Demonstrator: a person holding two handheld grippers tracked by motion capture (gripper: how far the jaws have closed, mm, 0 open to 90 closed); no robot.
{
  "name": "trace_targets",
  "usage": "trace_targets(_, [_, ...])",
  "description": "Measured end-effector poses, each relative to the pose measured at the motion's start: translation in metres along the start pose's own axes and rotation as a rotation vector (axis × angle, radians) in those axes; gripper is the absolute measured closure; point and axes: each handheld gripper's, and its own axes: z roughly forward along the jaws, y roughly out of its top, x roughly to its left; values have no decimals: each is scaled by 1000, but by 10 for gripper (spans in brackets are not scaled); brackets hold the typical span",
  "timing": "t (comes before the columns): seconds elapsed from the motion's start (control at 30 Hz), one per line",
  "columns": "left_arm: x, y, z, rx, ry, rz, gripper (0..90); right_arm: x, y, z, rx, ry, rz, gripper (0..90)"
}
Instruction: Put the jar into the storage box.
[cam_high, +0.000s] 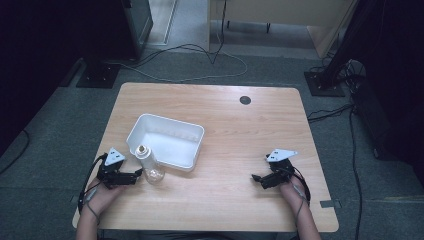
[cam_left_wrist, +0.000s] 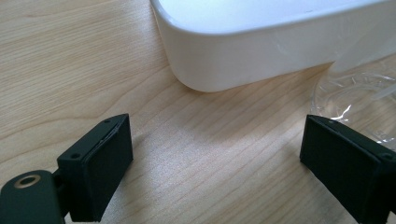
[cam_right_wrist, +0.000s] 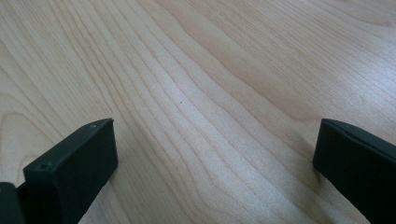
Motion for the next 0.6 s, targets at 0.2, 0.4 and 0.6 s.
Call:
trace_targets(0.2, [0, 1, 1, -1, 15, -15, 95, 0, 0, 0, 0, 0, 1, 0])
trace_targets(0.4, [0, 1, 1, -2, 14, -15, 96, 0, 0, 0, 0, 0, 1, 0])
trace_targets(0.6, [0, 1, 1, -3, 14, -16, 96, 0, 0, 0, 0, 0, 2, 0])
